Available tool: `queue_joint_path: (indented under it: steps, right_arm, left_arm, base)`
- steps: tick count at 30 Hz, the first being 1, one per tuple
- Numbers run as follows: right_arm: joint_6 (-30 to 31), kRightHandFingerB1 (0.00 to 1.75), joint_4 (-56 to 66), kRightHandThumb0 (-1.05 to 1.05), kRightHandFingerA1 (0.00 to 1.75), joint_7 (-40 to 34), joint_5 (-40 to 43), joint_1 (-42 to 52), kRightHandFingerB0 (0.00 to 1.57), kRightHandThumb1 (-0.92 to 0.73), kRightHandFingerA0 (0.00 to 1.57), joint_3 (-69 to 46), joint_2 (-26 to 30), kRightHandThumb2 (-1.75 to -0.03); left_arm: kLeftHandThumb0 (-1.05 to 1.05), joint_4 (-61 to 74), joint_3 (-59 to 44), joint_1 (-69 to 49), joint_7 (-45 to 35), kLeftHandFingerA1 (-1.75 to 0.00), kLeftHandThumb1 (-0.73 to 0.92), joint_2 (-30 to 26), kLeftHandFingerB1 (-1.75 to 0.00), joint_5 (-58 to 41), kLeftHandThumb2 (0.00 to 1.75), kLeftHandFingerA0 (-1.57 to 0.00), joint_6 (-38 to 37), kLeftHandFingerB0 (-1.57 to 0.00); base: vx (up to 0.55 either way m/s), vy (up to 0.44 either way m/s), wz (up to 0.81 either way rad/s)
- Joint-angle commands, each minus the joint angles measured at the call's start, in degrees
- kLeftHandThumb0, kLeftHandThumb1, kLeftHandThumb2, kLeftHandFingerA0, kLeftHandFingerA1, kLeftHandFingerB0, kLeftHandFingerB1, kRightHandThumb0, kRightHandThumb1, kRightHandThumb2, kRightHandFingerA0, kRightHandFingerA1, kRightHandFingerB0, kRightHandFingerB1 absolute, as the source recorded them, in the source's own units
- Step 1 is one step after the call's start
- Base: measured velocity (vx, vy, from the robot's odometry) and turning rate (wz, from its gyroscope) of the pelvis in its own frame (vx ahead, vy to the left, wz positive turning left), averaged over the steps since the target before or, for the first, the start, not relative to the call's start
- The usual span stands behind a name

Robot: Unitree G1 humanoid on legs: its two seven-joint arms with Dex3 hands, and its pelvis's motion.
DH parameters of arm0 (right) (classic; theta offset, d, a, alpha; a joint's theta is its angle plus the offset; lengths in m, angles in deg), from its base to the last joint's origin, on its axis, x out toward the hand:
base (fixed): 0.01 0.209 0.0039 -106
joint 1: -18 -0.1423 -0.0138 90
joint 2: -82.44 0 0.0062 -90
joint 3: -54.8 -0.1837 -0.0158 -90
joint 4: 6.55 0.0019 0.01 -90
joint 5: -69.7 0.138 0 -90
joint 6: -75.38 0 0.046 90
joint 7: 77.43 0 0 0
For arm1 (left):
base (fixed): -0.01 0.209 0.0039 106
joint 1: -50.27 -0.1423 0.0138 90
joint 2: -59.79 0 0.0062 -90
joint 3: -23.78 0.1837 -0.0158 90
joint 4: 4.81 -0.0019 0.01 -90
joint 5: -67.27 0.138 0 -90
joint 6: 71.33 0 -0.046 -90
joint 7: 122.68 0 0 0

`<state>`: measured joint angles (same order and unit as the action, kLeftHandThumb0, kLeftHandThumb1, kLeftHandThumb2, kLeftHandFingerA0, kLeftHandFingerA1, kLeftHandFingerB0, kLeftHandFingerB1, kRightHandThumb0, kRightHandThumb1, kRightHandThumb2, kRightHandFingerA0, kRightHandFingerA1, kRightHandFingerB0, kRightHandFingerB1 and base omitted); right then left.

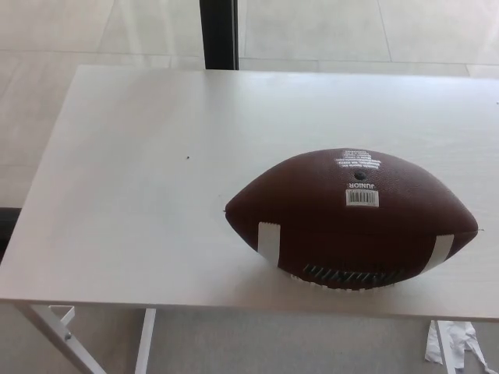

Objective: The robot uses both its hands to grab the left and right ends of a football kept in the middle of the desk infront of it, lifts it up and places it in the palm of a person

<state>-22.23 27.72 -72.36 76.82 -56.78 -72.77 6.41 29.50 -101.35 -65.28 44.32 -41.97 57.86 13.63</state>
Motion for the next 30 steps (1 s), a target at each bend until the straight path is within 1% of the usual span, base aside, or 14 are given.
queue_joint_path:
  steps: [1, 4, 8, 9, 10, 12, 13, 19, 20, 22, 23, 25, 28, 30]
  right_arm:
    - [-0.8, 0.31, 0.4, -0.69, 0.43, 1.6, 13.3, -2.7, 0.34, -0.63, 0.60, -11.8, 3.6, -0.60]
    - [0.3, 0.30, 3.6, -0.72, 0.47, 0.3, 16.7, -5.7, 0.31, -0.68, 0.56, -16.8, 3.9, -0.61]
    - [7.6, 0.29, 9.4, -0.91, 0.43, -2.5, 19.3, -10.3, 0.21, -0.68, 0.52, -20.3, 4.9, -0.64]
    - [9.2, 0.36, 11.0, -0.97, 0.51, -1.4, 20.4, -11.2, 0.11, -0.65, 0.42, -21.0, 5.2, -0.97]
    - [9.2, 0.29, 15.2, -0.90, 0.40, -0.8, 21.3, -12.7, 0.20, -0.77, 0.47, -20.9, 4.8, -0.64]
    - [12.0, 0.42, 23.1, -1.01, 0.51, -2.0, 23.1, -14.2, 0.18, -0.69, 0.39, -20.8, 3.4, -1.04]
    - [13.4, 0.33, 26.6, -0.90, 0.40, -3.3, 23.8, -15.2, 0.28, -0.80, 0.46, -20.6, 2.7, -0.65]
    - [16.8, 0.35, 36.4, -0.95, 0.41, -7.6, 24.2, -21.0, 0.36, -0.77, 0.56, -18.5, 0.9, -0.65]
    - [15.5, 0.45, 42.0, -0.92, 0.59, -7.4, 23.7, -23.0, 0.27, -0.65, 0.54, -15.0, -0.9, -1.06]
    - [16.5, 0.42, 47.2, -0.94, 0.57, -9.2, 22.2, -23.8, 0.43, -0.82, 0.71, -12.3, -2.7, -0.64]
    - [16.5, 0.56, 49.9, -0.95, 0.68, -9.5, 21.5, -24.5, 0.40, -0.65, 0.68, -10.3, -4.0, -1.05]
    - [16.6, 0.58, 51.2, -0.95, 0.68, -9.1, 20.9, -25.1, 0.54, -0.79, 0.83, -8.8, -5.2, -0.64]
    - [16.7, 0.66, 54.1, -1.00, 0.67, -8.0, 16.8, -25.6, 0.61, -0.77, 0.86, -2.4, -8.9, -0.64]
    - [18.7, 0.65, 55.9, -1.03, 0.61, -7.2, 15.2, -24.9, 0.52, -0.56, 0.66, 1.4, -11.1, -1.02]
  left_arm:
    - [-0.65, 3.0, -11.9, 3.1, -3.7, -0.86, 0.56, -0.7, -0.56, -14.3, 0.57, -0.67, -0.7, -0.48]
    - [-0.69, 0.9, -15.9, 9.7, -3.9, -0.77, 0.46, -2.7, -0.56, -16.8, 0.86, -0.53, -0.5, -0.36]
    - [-0.80, 18.0, -17.6, 11.0, 2.9, -0.87, 0.70, 0.7, -0.56, -18.1, 0.61, -0.39, 4.9, -0.05]
    - [-0.82, 24.4, -17.8, 11.9, 6.0, -0.95, 0.75, 2.0, -0.56, -18.7, 0.62, -0.36, 7.7, 0.00]
    - [-0.88, 31.3, -16.7, 13.9, 7.9, -0.84, 0.70, 2.4, -0.62, -19.1, 1.06, -0.37, 10.5, -0.10]
    - [-0.87, 39.0, -14.5, 16.4, 10.7, -0.99, 0.91, 2.8, -0.69, -17.7, 0.67, -0.31, 12.8, -0.11]
    - [-0.88, 43.0, -13.5, 17.8, 12.3, -0.97, 0.92, 3.5, -0.70, -17.9, 0.67, -0.34, 14.5, -0.14]
    - [-0.95, 57.5, -9.4, 22.2, 15.3, -0.64, 0.84, 5.3, -0.59, -16.8, 0.65, -0.51, 19.1, -0.35]
    - [-0.94, 63.4, -5.3, 25.2, 15.7, -0.53, 0.79, 6.1, -0.49, -14.8, 0.64, -0.50, 17.9, -0.42]
    - [-0.87, 66.5, -2.5, 27.4, 15.3, -0.48, 0.82, 6.3, -0.38, -13.5, 0.65, -0.39, 18.4, -0.34]
    - [-0.85, 68.4, -0.1, 29.4, 15.2, -0.46, 0.85, 6.0, -0.36, -12.3, 0.66, -0.35, 19.7, -0.28]
    - [-0.76, 70.1, 1.9, 31.3, 15.3, -0.45, 0.91, 6.3, -0.36, -11.6, 0.66, -0.26, 21.7, -0.17]
    - [-0.72, 73.8, 7.7, 35.3, 15.3, -0.46, 0.92, 8.0, -0.36, -10.2, 0.72, -0.23, 25.5, -0.15]
    - [-0.76, 74.0, 12.2, 37.4, 14.9, -0.53, 0.78, 10.3, -0.46, -8.5, 1.04, -0.20, 27.5, -0.13]
  base:
    - [0.00, 0.000, 0.00]
    - [0.00, 0.000, 0.00]
    - [0.00, 0.000, 0.00]
    - [0.00, 0.000, 0.00]
    - [0.00, 0.000, 0.00]
    - [0.00, 0.000, 0.00]
    - [0.00, 0.000, 0.00]
    - [0.00, 0.000, 0.00]
    - [0.00, 0.000, 0.00]
    - [0.00, 0.000, 0.00]
    - [0.00, 0.000, 0.00]
    - [0.00, 0.000, 0.00]
    - [0.00, 0.000, 0.00]
    - [0.00, 0.000, 0.00]
